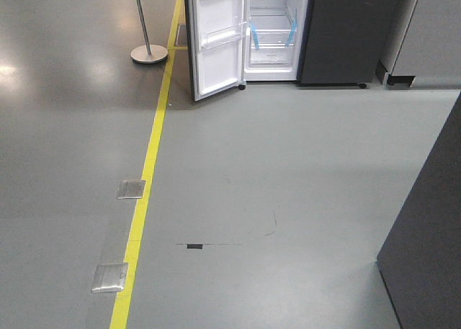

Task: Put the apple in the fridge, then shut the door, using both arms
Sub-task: 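Drive closer to the refrigerator's open door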

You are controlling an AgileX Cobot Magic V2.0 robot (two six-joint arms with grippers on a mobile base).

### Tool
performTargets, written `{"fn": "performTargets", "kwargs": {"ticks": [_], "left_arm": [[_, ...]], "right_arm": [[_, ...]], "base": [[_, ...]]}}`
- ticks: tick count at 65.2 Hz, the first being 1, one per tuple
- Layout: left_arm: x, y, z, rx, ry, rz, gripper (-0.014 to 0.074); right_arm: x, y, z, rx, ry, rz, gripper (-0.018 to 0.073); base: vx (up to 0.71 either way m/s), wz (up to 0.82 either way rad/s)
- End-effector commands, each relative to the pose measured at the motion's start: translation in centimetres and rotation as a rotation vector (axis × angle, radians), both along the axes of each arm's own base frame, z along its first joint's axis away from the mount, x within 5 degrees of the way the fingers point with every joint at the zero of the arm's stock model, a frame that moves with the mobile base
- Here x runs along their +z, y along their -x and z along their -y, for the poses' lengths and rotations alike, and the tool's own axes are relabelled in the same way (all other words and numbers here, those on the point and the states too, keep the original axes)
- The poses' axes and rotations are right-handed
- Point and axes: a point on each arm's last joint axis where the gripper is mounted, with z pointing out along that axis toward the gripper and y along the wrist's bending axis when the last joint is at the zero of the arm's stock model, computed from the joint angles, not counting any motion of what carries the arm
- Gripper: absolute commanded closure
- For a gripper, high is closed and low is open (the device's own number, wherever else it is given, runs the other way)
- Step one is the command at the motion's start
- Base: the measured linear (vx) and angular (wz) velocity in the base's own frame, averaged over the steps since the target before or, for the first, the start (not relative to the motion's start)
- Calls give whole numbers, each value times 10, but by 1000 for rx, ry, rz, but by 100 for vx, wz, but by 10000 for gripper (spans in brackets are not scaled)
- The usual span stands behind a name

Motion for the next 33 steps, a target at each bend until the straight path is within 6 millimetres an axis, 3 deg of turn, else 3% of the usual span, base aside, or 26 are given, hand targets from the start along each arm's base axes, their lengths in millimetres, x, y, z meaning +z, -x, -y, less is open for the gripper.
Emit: {"fn": "performTargets", "kwargs": {"ticks": [1, 33], "left_arm": [[1, -1, 1, -7, 11, 67, 602], [1, -1, 1, -7, 11, 67, 602]], "right_arm": [[16, -2, 0, -2, 13, 112, 344], [16, -2, 0, -2, 13, 112, 344]], "base": [[14, 3], [15, 4]]}}
